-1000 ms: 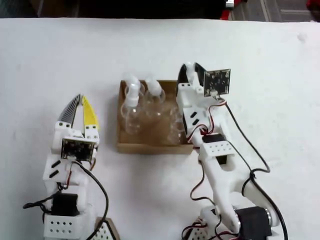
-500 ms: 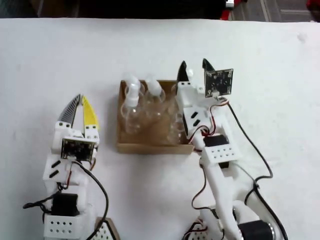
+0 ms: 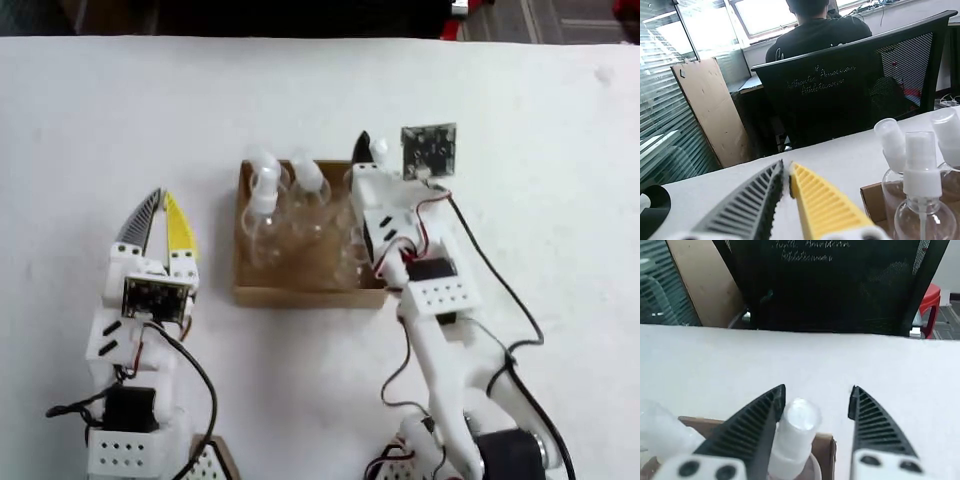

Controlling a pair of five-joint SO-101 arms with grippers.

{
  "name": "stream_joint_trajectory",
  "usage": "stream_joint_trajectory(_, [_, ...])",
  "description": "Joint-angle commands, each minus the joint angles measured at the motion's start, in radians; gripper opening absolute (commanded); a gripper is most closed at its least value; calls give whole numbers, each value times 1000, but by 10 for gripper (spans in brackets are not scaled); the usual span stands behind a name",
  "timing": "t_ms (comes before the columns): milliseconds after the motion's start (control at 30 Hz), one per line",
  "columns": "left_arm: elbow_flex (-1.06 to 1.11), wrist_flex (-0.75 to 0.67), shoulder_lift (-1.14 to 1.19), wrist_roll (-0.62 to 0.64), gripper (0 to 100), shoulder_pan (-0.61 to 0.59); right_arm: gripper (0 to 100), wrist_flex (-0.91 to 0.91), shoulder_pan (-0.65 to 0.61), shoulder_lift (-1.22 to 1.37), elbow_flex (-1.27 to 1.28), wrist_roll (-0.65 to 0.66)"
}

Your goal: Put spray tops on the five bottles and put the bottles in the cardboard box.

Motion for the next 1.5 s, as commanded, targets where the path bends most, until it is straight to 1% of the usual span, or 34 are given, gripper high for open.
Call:
stream_joint_trajectory(0, [-6, -26, -19, -5, 20, -8, 183, 18, 1, 35, -94, -6])
stream_joint_trajectory(67, [-6, -26, -19, -5, 20, -8, 173, 18, 1, 27, -94, -6])
stream_joint_trajectory(100, [-6, -26, -19, -5, 20, -8, 152, 18, 1, 22, -94, -3])
stream_joint_trajectory(233, [-6, -26, -19, -5, 20, -8, 6, 18, 1, 24, -94, 2])
stream_joint_trajectory(333, [-6, -26, -19, -5, 20, -8, 45, 18, 1, 19, -94, 2])
stream_joint_trajectory(433, [-6, -26, -19, -5, 20, -8, 21, 16, -1, 18, -98, 2])
stream_joint_trajectory(567, [-6, -26, -19, -5, 20, -8, 16, 16, -4, 18, -98, 5])
stream_joint_trajectory(733, [-6, -26, -19, -5, 20, -8, 17, 16, -15, 19, -95, 140])
stream_joint_trajectory(800, [-6, -26, -19, -5, 20, -8, 18, 16, -22, 21, -94, 169])
stream_joint_trajectory(967, [-6, -26, -19, -5, 20, -8, 33, 21, -35, 24, -94, 170])
stream_joint_trajectory(1100, [-6, -26, -19, -5, 20, -8, 141, 25, -35, 25, -89, 170])
stream_joint_trajectory(1167, [-6, -26, -19, -5, 20, -8, 176, 22, -36, 21, -72, 169])
stream_joint_trajectory(1300, [-6, -26, -19, -5, 20, -8, 169, 19, -36, 15, -72, 169])
stream_joint_trajectory(1400, [-6, -26, -19, -5, 20, -8, 170, 25, -36, -44, -71, 169])
stream_joint_trajectory(1467, [-6, -26, -19, -5, 20, -8, 170, 53, -33, -113, -71, 130])
